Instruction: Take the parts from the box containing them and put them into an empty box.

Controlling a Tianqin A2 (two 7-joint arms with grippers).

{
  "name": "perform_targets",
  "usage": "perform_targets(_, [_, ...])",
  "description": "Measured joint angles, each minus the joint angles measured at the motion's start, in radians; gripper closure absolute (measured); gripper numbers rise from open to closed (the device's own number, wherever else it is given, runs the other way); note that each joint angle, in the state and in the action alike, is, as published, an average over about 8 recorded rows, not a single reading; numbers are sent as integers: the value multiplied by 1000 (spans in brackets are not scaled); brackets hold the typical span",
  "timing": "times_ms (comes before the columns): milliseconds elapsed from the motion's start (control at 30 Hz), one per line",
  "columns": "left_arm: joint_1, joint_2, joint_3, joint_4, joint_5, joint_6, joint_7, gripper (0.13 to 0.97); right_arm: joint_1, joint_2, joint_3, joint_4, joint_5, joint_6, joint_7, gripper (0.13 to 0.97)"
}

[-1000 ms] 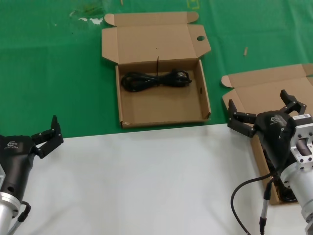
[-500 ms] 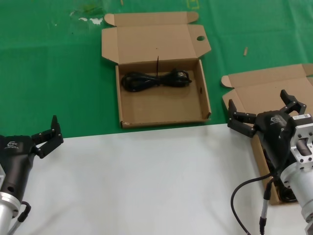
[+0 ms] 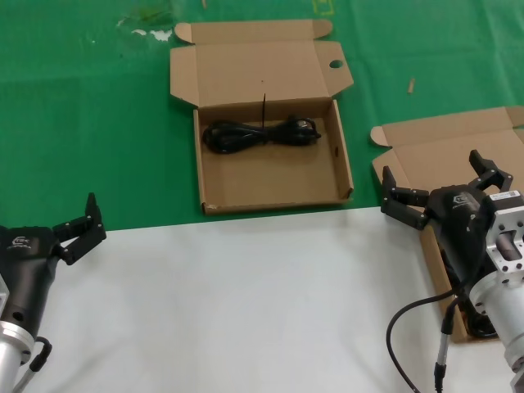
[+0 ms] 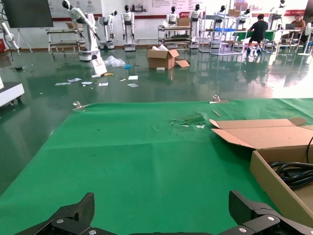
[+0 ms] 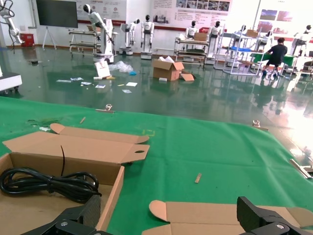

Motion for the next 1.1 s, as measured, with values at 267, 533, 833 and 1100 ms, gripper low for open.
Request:
perform_targets(267, [0,0,0,0,0,0,0,132,0,0,0,0,0,0,0,129])
perform_targets(533, [0,0,0,0,0,0,0,132,0,0,0,0,0,0,0,129])
perform_targets(833, [0,0,0,0,0,0,0,132,0,0,0,0,0,0,0,129])
perform_targets(1100, [0,0,0,0,0,0,0,132,0,0,0,0,0,0,0,129])
